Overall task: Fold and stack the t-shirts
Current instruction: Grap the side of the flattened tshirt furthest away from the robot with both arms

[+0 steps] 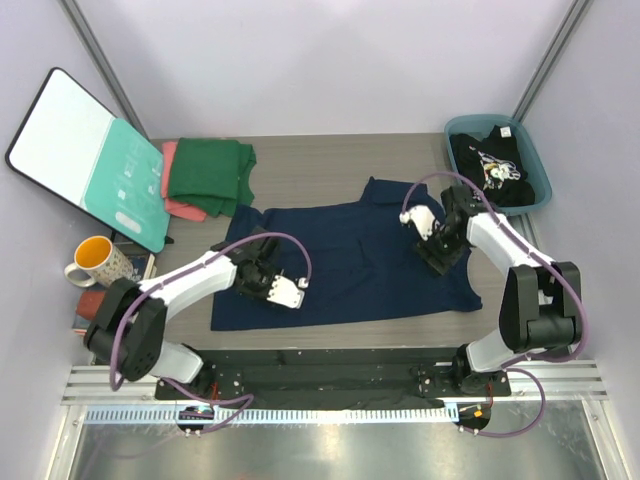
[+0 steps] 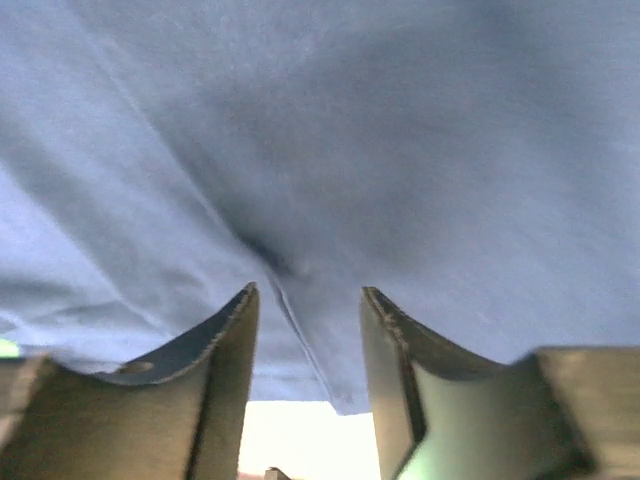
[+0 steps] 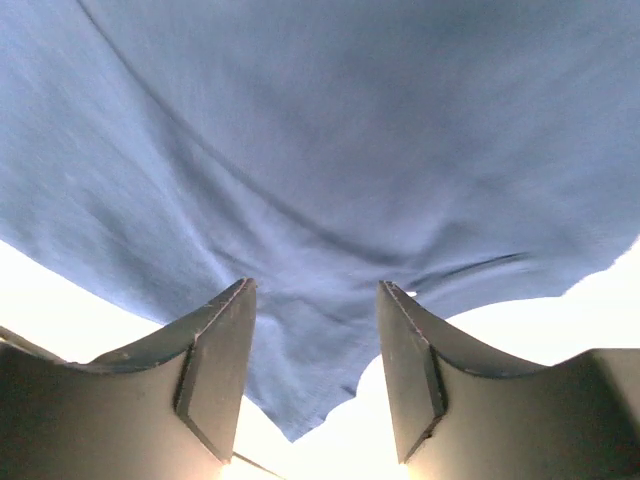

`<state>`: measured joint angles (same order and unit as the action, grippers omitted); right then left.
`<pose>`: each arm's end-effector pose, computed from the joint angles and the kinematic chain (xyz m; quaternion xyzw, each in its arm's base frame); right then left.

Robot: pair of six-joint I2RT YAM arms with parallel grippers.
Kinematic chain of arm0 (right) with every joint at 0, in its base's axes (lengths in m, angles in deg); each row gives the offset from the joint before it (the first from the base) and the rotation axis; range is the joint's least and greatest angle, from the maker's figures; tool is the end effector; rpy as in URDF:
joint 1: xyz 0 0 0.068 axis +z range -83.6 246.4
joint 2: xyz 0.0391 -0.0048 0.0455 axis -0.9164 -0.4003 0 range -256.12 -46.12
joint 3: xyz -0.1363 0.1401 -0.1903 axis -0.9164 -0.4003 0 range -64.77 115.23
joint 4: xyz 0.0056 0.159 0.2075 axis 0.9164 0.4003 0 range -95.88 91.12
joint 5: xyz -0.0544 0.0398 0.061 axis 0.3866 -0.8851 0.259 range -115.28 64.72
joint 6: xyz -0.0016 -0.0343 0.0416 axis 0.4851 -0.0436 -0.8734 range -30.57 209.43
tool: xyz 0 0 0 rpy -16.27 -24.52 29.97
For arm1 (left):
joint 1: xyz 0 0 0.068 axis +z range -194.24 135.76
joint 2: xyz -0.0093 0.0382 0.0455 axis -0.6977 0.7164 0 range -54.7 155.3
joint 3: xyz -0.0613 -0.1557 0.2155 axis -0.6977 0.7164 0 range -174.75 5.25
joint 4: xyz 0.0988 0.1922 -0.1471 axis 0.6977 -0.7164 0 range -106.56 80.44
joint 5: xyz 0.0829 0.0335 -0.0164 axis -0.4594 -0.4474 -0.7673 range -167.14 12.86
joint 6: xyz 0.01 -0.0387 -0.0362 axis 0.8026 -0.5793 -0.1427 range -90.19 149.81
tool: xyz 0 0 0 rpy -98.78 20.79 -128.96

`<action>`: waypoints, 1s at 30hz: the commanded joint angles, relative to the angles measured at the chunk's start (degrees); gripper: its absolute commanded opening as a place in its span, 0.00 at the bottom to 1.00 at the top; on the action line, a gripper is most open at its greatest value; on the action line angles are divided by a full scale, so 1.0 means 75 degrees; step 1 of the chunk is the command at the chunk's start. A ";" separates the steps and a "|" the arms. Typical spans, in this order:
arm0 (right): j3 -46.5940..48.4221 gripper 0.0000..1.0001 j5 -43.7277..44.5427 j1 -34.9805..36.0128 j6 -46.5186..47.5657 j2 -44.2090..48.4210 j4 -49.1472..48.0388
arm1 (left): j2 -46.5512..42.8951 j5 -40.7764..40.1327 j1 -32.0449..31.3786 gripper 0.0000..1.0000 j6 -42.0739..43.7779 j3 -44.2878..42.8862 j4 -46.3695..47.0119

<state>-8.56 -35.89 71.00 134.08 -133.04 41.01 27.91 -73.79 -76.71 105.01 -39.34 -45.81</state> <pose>0.2691 0.0282 0.1971 -0.4215 0.8957 0.0495 0.1324 0.2062 -0.1336 0.1663 0.8017 0.5811 0.0229 0.1380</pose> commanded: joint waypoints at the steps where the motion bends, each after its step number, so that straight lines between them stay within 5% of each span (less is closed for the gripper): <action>1: 0.1352 0.59 -0.1115 -0.0028 -0.0268 0.0433 0.0485 | -0.1005 0.1005 0.0040 0.50 0.0063 -0.0790 -0.1377; 7: 0.2478 0.59 -0.1223 -0.0028 -0.1684 -0.0351 -0.0507 | -0.1007 0.0632 0.0180 0.55 -0.0006 -0.1495 -0.0493; 12: 0.3682 0.60 -0.0883 -0.0028 -0.2867 -0.1848 -0.1774 | 0.0745 0.0432 0.0847 0.62 -0.1199 -0.2886 0.0111; 16: 0.4937 0.60 -0.0496 -0.0039 -0.3209 -0.2973 -0.1940 | 0.2249 0.0466 0.1620 0.61 -0.2932 -0.4782 -0.0135; 21: 0.6424 0.61 -0.0168 -0.0109 -0.3292 -0.4066 -0.1940 | 0.3666 0.0537 0.2382 0.63 -0.3779 -0.6379 -0.0439; 24: 0.6859 0.63 -0.0121 -0.0145 -0.3234 -0.4582 -0.1940 | 0.4172 0.0689 0.2722 0.63 -0.3804 -0.7584 -0.1013; 30: 0.7317 0.64 -0.0027 -0.0227 -0.3105 -0.5379 -0.1963 | 0.4864 0.0946 0.2981 0.62 -0.2367 -0.7917 -0.1716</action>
<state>42.63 -37.49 69.69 111.26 -170.61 27.46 62.77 -69.55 -54.81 80.69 -97.42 -52.32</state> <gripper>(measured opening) 0.638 0.638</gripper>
